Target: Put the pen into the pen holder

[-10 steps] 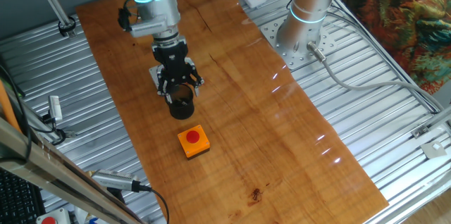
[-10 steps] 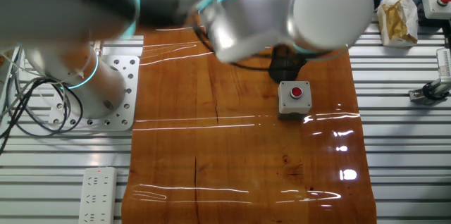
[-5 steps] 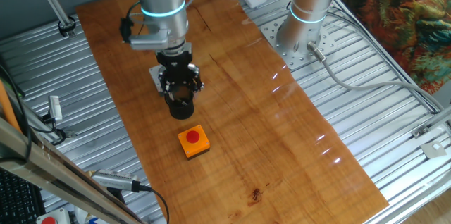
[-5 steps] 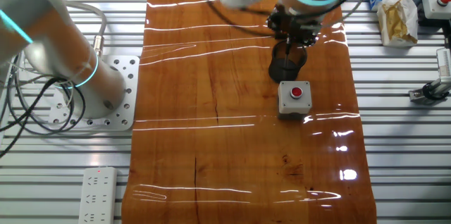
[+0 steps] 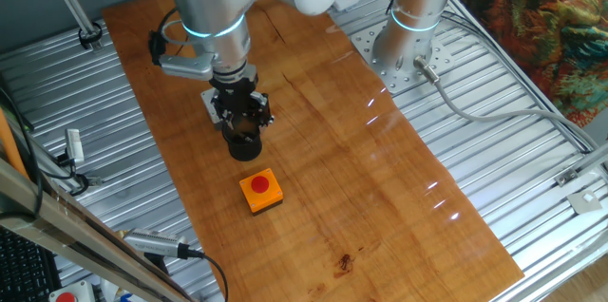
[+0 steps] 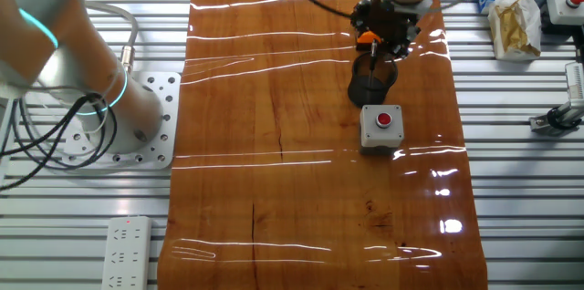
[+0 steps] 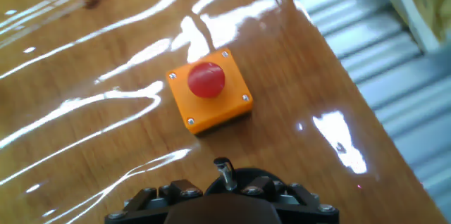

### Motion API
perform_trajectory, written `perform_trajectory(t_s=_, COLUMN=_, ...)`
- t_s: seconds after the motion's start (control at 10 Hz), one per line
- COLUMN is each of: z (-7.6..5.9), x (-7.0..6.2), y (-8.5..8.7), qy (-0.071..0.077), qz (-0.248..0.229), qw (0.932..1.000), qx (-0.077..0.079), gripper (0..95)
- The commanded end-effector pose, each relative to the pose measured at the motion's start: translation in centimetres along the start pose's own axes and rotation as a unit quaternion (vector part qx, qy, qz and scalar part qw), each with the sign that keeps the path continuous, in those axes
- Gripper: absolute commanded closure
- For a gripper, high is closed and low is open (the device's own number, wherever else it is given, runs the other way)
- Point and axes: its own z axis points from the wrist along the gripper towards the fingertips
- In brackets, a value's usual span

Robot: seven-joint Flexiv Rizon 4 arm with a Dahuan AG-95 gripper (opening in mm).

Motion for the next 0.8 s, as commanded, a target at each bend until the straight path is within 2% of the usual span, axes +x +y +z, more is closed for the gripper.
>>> perform_trajectory(t_s=0.1, z=-0.2, x=0.3, y=0.1, qy=0.035, qz=0.106, qw=0.9934, qx=0.025, gripper=38.0)
perform_trajectory(t_s=0.2, z=-0.2, x=0.5, y=0.2, qy=0.035, qz=0.120, qw=0.9918, qx=0.025, gripper=38.0)
perform_trajectory(t_s=0.3, z=-0.1, x=1.1, y=0.3, qy=0.033, qz=0.144, qw=0.9887, qx=0.024, gripper=57.0)
perform_trajectory(t_s=0.8, z=0.2, x=3.1, y=0.8, qy=0.031, qz=0.171, qw=0.9845, qx=0.022, gripper=57.0)
